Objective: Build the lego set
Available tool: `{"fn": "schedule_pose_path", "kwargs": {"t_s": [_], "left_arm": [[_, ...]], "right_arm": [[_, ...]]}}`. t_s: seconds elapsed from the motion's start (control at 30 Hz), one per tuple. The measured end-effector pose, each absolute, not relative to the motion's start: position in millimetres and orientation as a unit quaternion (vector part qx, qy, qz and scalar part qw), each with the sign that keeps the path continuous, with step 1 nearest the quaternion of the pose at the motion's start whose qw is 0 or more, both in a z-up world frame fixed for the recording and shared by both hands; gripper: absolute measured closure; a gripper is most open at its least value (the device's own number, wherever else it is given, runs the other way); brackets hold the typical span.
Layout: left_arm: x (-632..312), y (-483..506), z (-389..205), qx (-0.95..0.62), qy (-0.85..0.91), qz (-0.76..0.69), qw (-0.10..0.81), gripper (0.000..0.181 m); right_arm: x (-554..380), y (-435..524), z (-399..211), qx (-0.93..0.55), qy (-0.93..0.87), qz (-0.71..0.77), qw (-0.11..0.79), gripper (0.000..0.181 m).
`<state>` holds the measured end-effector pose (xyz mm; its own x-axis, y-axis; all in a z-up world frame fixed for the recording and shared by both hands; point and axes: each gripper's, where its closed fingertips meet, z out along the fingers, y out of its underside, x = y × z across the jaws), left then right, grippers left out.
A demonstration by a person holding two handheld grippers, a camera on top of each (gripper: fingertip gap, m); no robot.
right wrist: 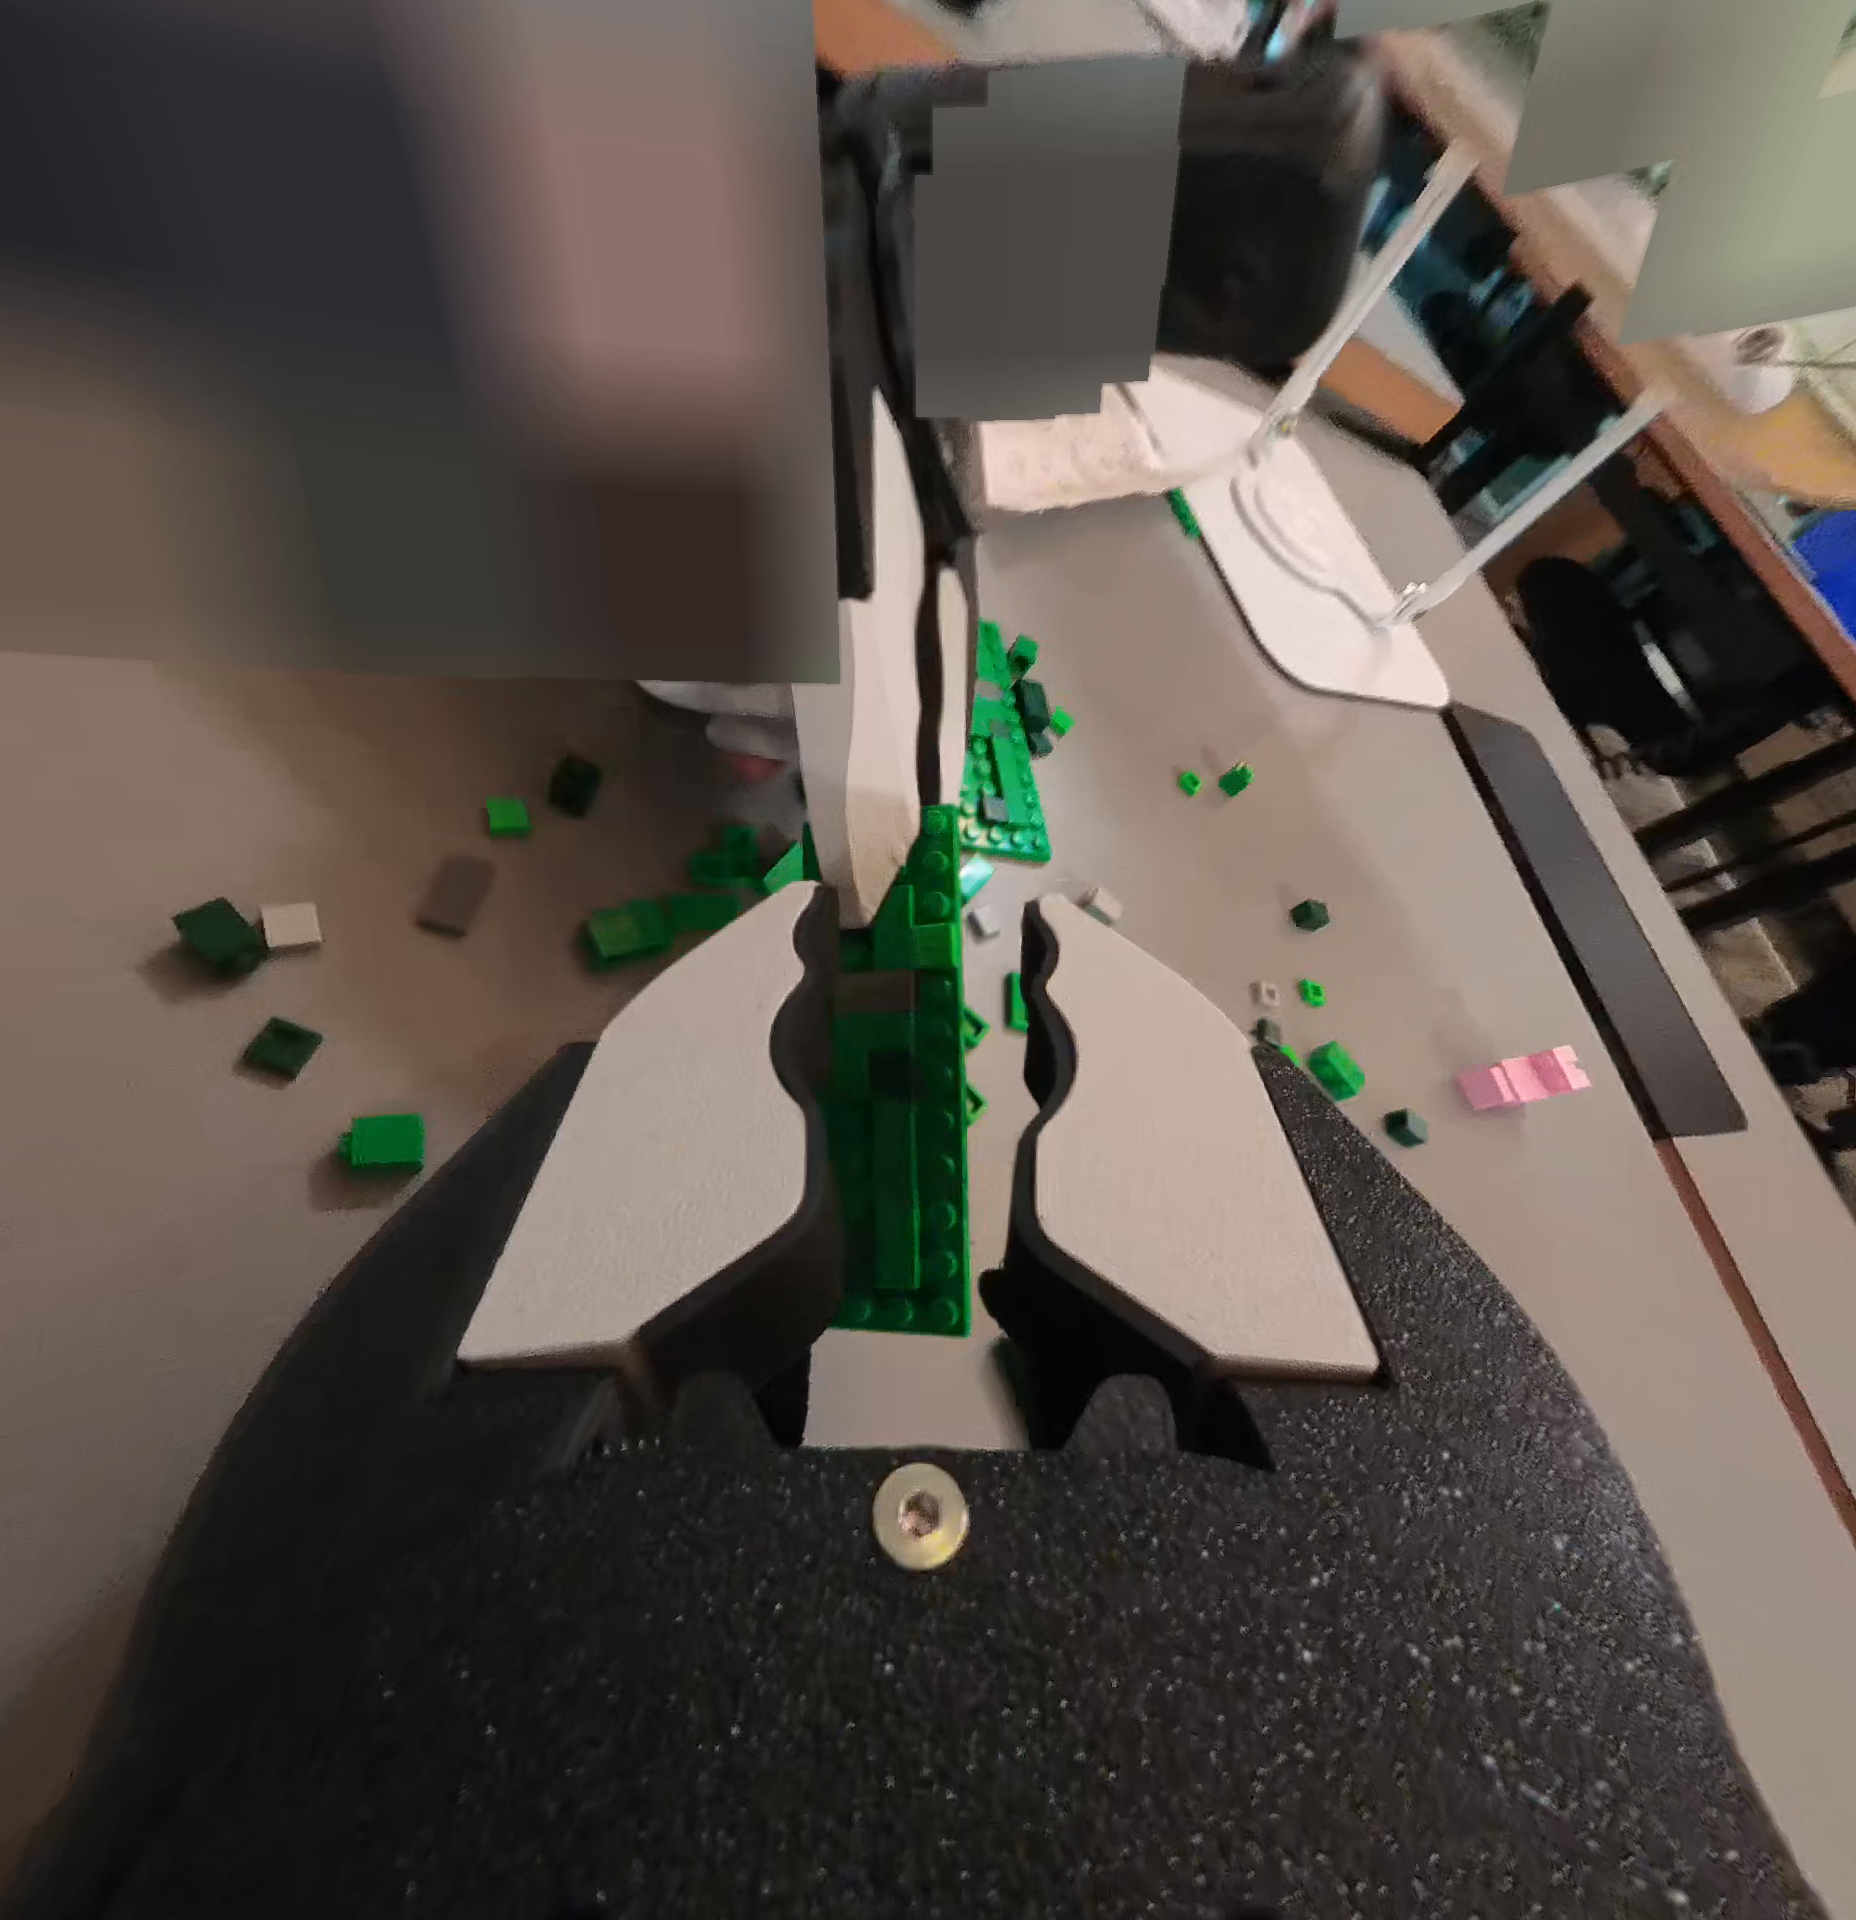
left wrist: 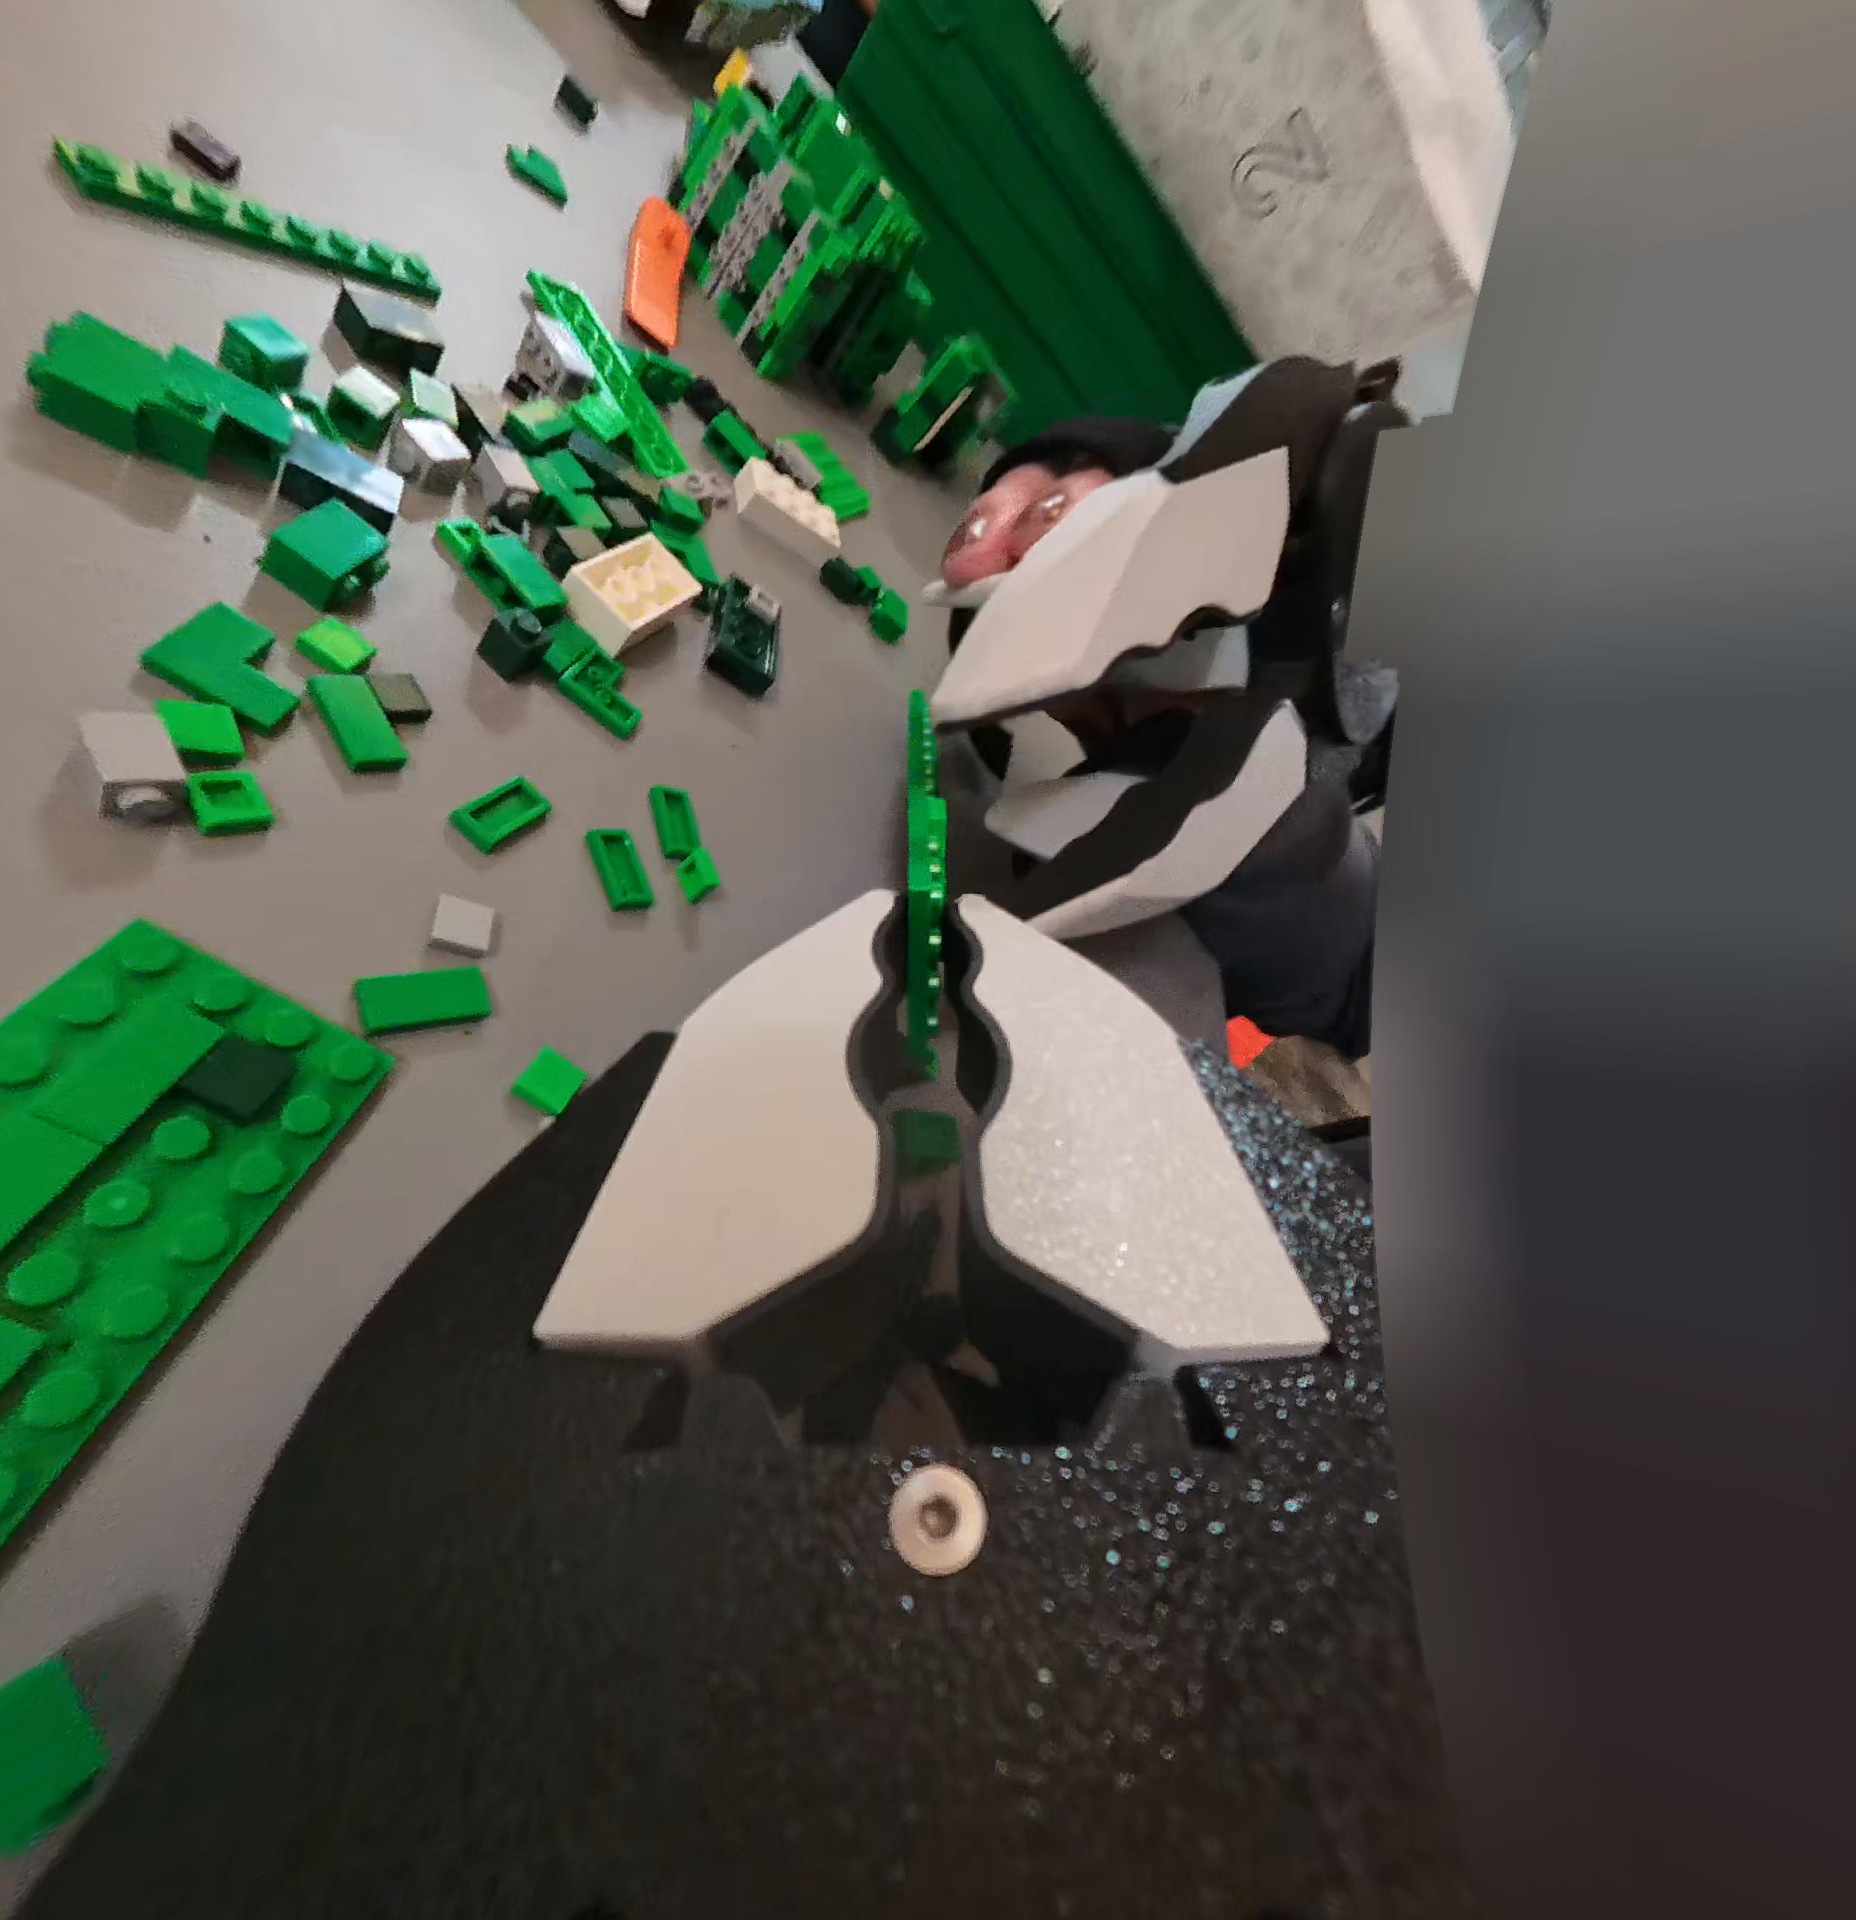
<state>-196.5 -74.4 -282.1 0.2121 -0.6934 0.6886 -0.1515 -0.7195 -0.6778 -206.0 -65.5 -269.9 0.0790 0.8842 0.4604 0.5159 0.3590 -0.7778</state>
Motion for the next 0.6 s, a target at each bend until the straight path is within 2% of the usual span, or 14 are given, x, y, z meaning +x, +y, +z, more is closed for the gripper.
{"fn": "schedule_pose_path", "kwargs": {"t_s": [0.17,0.33,0.43,0.6], "left_arm": [[-198,-71,-285,-0.75,0.265,-0.56,0.232,0.176],[-200,-67,-286,-0.755,0.249,-0.561,0.233,0.176],[-199,-68,-287,-0.757,0.254,-0.557,0.229,0.176],[-198,-68,-291,-0.763,0.257,-0.549,0.224,0.176]], "right_arm": [[-206,-61,-278,-0.551,-0.661,0.137,0.49,0.155],[-205,-61,-287,-0.563,-0.669,0.125,0.469,0.15],[-205,-60,-287,-0.56,-0.668,0.119,0.475,0.156],[-208,-59,-290,-0.562,-0.671,0.099,0.473,0.157]]}}
